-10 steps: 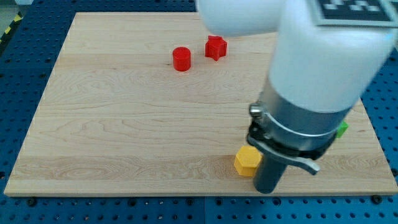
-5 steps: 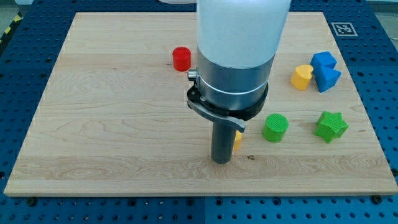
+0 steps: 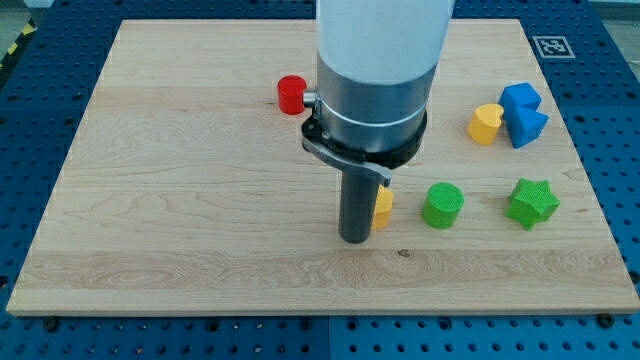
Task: Slide the yellow hexagon to the top left of the yellow heart
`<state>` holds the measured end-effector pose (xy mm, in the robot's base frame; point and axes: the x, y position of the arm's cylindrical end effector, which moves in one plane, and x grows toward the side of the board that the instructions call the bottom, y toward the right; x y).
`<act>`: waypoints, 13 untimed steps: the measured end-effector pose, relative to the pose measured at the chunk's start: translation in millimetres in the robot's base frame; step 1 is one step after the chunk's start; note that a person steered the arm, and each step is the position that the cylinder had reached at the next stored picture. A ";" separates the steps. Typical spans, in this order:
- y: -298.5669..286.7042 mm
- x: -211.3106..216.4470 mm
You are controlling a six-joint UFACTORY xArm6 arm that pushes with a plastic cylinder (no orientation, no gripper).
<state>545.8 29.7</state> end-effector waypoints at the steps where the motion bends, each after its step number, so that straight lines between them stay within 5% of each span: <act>1: 6.7 -3.9; 7: 35.3 -44.0; 13: 39.6 -30.8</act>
<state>515.0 69.3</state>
